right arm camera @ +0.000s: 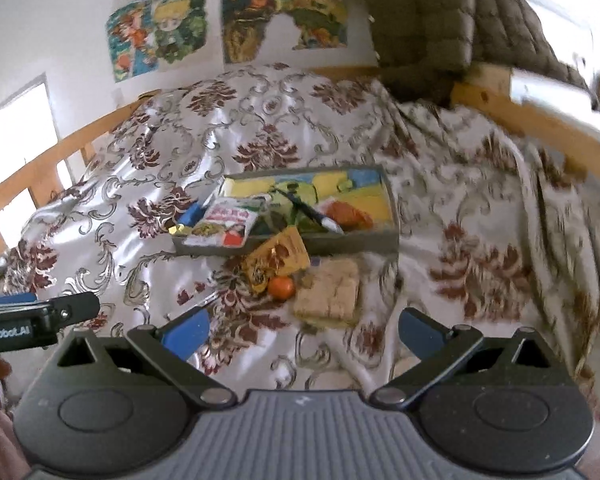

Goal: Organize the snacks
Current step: 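Withdraw both open tools from the tray back toward the remaining snacks, then move the left tool to the silver stick packet while the right tool approaches the brown fish pouch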

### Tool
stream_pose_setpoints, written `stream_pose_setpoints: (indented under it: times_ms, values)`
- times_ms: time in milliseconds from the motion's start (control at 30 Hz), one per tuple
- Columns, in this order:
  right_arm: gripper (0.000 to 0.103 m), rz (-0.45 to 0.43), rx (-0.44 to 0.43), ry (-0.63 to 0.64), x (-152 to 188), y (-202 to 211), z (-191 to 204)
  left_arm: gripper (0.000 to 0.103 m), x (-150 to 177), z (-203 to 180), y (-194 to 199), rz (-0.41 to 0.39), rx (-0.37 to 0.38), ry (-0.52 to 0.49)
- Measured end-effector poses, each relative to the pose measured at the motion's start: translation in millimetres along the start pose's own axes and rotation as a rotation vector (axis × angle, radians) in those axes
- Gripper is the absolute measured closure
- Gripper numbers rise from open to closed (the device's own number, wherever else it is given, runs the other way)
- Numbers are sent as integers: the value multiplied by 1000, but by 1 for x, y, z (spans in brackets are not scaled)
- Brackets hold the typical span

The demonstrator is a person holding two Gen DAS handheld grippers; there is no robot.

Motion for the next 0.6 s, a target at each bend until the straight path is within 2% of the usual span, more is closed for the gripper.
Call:
stream_pose_setpoints:
  times_ms: [200,400,600]
  values:
    - [0,-24,27,144,-13,-13,6,1,-14,-2,-15,-3,-1,-57]
    - [0,-1,33,163,-11,-40,-5,1,-19,-1,-37,8,14,-89]
    - [0,21,-13,209,-4,-69,-9,1,-15,1,-65,65,41,-89]
Point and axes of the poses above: each gripper's, at about its wrist camera, not at the fingertips, and y roughly against the way its jaws point, z to its left, x to its underside, the point moved 2 cm from there along -y, roughly the way its jaws point, and after that the axes turned 13 degrees about y, right-handed, at the moved point
